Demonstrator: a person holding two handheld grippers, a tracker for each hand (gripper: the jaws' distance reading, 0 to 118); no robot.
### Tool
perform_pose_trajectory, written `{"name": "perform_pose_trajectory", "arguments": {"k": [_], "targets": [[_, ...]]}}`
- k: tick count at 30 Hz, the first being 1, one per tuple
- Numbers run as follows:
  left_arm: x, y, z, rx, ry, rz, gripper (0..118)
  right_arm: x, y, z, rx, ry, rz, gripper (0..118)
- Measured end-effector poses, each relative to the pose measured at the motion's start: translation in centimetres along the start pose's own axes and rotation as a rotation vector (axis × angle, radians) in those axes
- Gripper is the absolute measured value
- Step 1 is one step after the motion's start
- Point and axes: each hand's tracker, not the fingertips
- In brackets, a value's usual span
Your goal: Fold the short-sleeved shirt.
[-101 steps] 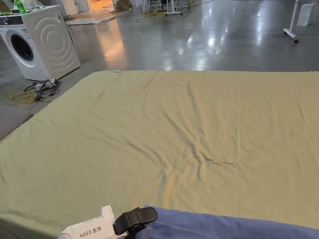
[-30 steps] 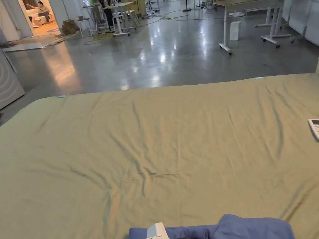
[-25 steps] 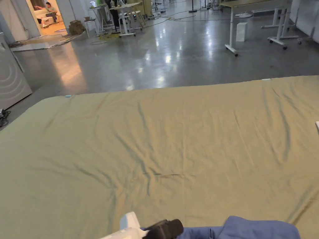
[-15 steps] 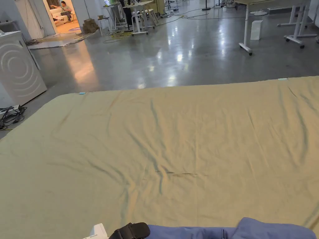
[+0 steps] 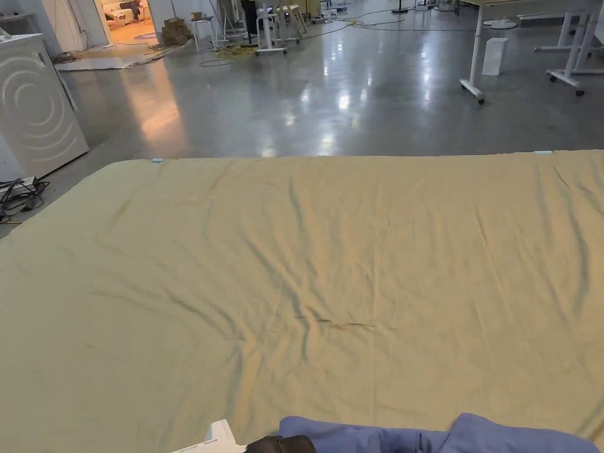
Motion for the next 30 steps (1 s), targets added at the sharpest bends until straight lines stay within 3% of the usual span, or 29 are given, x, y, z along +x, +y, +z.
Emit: {"name": "perform_pose_trajectory", "arguments": {"k": [4, 10, 13, 17, 21, 24, 28, 29, 30], "targets": [[0.1, 1.8, 3.4, 0.035, -0.007, -0.002, 14, -0.4, 0.2, -0.3, 0.001, 0.009, 0.006, 0], [-0.8, 5.9, 11.6, 0.107, 0.163, -0.121, 14, -1.5, 0.5, -1.1, 0.005, 0.056, 0.036, 0], [2.4, 5.0, 13.6, 0.109, 0.222, -0.214, 14, -1.7, 0.3, -1.8, -0.004, 0.08, 0.045, 0], [4.5, 2.4, 10.6, 0.086, 0.188, -0.365, 14, -2.2, -0.2, -2.4, -0.022, 0.099, 0.037, 0], [8.1, -1.6, 3.3, 0.027, 0.115, -0.338, 14, -2.6, -0.5, -1.4, -0.01, 0.112, 0.047, 0], [10.3, -3.7, -3.0, -0.06, 0.129, -0.404, 14, -2.0, -0.8, -0.6, 0.004, 0.083, 0.057, 0], [11.9, -5.8, -8.6, -0.131, 0.134, -0.403, 15, -0.1, -1.5, 0.3, 0.015, 0.025, 0.006, 0], [12.0, -6.0, -9.6, -0.158, 0.13, -0.397, 17, 0.5, -1.8, 0.5, 0.012, 0.015, -0.006, 0], [12.2, -6.1, -10.4, -0.196, 0.125, -0.4, 27, 1.1, -2.0, 0.6, 0.007, 0.005, -0.014, 0]]}}
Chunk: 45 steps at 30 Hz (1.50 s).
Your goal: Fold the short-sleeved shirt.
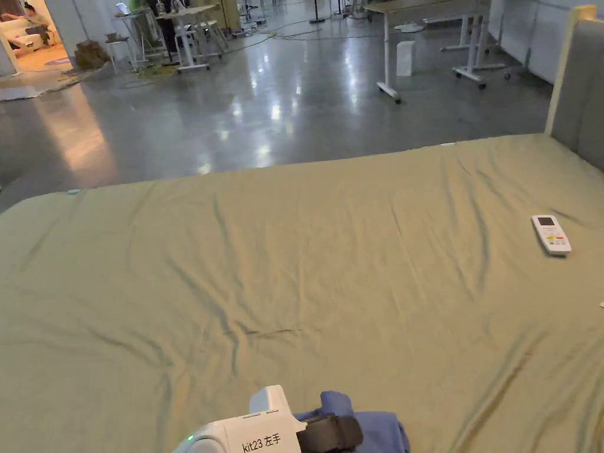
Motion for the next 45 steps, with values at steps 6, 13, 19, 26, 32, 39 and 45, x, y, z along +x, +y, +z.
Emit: {"name": "perform_pose_trajectory", "arguments": {"k": [6, 13, 19, 26, 32, 39, 45], "targets": [[1.9, 1.0, 2.6, 0.129, -0.064, -0.012, 102, 2.9, -0.9, 0.2, -0.023, -0.055, -0.037, 0], [-1.2, -2.2, -0.2, 0.056, -0.024, 0.181, 2, 4.4, -1.0, 0.6, -0.009, -0.068, -0.083, 0], [-2.0, -4.9, -7.2, -0.127, 0.024, 0.21, 0, 3.8, -0.9, 1.3, -0.005, -0.075, -0.065, 0], [-0.6, -3.6, -4.9, -0.1, -0.021, 0.199, 1, 2.0, -0.8, 0.3, -0.059, -0.038, -0.015, 0], [0.7, -2.5, 3.4, 0.032, -0.251, 0.015, 1, -2.7, 3.2, -4.1, -0.072, 0.178, 0.082, 0], [-4.8, -2.5, 12.2, 0.135, -0.226, 0.016, 2, -8.9, 8.8, -17.0, -0.16, 0.398, 0.084, 0], [-8.4, -3.4, 15.0, 0.115, -0.046, -0.035, 118, -6.5, 6.7, -26.2, -0.408, 0.291, -0.057, 1]]}}
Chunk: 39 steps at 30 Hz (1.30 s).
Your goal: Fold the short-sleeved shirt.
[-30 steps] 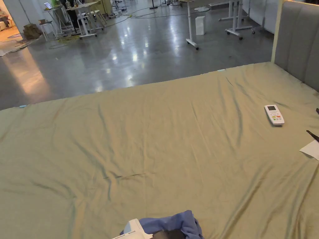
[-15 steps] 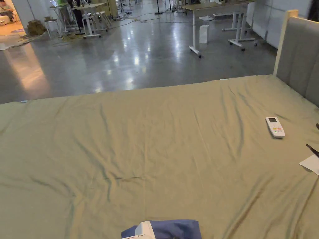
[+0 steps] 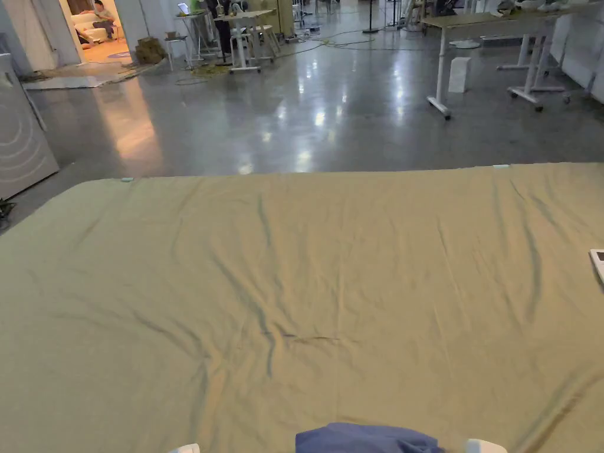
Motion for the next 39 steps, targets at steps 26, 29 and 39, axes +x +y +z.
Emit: {"name": "perform_pose_trajectory", "arguments": {"k": [26, 29, 39], "targets": [[-3.2, 2.9, -13.4, -0.218, -0.086, 0.115, 38, 1.0, 0.0, 0.9, 0.016, 0.037, -0.106, 1], [-3.0, 2.9, -12.8, -0.201, -0.071, 0.135, 36, 0.4, -0.1, 1.2, 0.019, 0.027, -0.104, 1], [-5.4, 9.1, 0.1, -0.138, 0.075, 0.116, 36, -2.1, -1.0, 7.7, 0.242, 0.148, -0.086, 0]]}}
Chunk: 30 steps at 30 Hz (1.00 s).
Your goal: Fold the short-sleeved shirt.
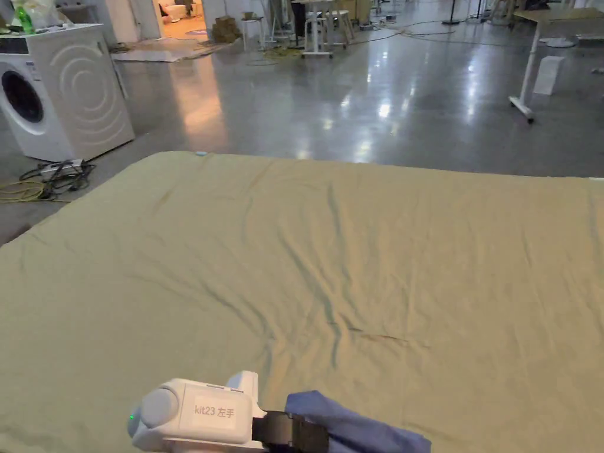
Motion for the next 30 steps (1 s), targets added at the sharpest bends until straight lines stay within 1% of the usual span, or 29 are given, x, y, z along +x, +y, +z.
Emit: {"name": "perform_pose_trajectory", "arguments": {"k": [3, 5, 6, 8, 9, 10, 11, 13, 15, 16, 17, 18, 19, 20, 21, 22, 25, 27, 30], "targets": [[-4.5, 3.1, 7.9, 0.009, 0.237, -0.006, 36, 0.8, -0.7, 0.8, 0.001, -0.022, -0.021, 0], [-6.8, 5.1, 12.4, 0.041, 0.373, -0.018, 36, 1.4, -1.3, 0.8, -0.005, -0.056, -0.034, 0], [-7.6, 5.7, 14.2, 0.053, 0.401, 0.009, 36, 1.6, -1.6, 0.7, -0.015, -0.083, -0.041, 0], [-9.5, 7.2, 17.0, 0.079, 0.449, 0.065, 36, 2.1, -2.1, 0.4, -0.023, -0.1, -0.065, 0], [-10.4, 8.0, 18.2, 0.107, 0.504, 0.047, 36, 2.4, -2.3, 0.4, -0.023, -0.101, -0.081, 0], [-10.3, 8.3, 18.7, 0.117, 0.541, 0.058, 36, 2.7, -2.6, 0.3, -0.025, -0.101, -0.107, 0], [-10.6, 8.5, 18.7, 0.108, 0.538, 0.065, 35, 3.1, -2.8, 0.3, -0.027, -0.102, -0.132, 0], [-11.6, 8.7, 18.0, 0.098, 0.533, 0.111, 35, 3.5, -3.2, 0.3, -0.027, -0.109, -0.141, 0], [-16.0, 10.9, 17.6, 0.097, 0.537, 0.097, 37, 3.5, -3.5, 0.7, -0.035, -0.144, -0.133, 0], [-16.7, 11.3, 17.1, 0.088, 0.554, 0.102, 42, 3.6, -3.5, 0.9, -0.048, -0.154, -0.124, 0], [-17.2, 11.5, 17.0, 0.074, 0.564, 0.15, 54, 3.7, -3.5, 1.2, -0.052, -0.164, -0.115, 0], [-13.9, 9.9, 16.6, 0.094, 0.603, 0.177, 77, 3.7, -3.5, 1.6, -0.05, -0.167, -0.107, 0], [-13.3, 9.7, 16.8, 0.124, 0.638, 0.202, 89, 3.5, -3.4, 2.3, -0.042, -0.17, -0.095, 0], [-13.1, 9.6, 17.0, 0.131, 0.653, 0.218, 93, 3.6, -3.2, 2.8, -0.034, -0.172, -0.085, 0], [-12.4, 9.7, 18.2, 0.149, 0.659, 0.212, 93, 3.7, -3.1, 3.3, -0.028, -0.175, -0.076, 0], [-13.9, 11.1, 20.4, 0.18, 0.686, 0.202, 93, 3.7, -2.9, 3.7, -0.018, -0.182, -0.063, 0], [-9.9, 11.4, 23.8, 0.267, 0.784, 0.083, 93, 4.1, -2.2, 5.5, 0.011, -0.193, -0.032, 0], [-5.8, 10.8, 25.5, 0.353, 0.739, -0.034, 93, 3.4, -1.5, 6.6, 0.05, -0.195, -0.006, 0], [2.6, 8.0, 26.4, 0.495, 0.586, -0.253, 92, 1.5, 0.0, 8.5, 0.147, -0.198, 0.055, 0]]}}
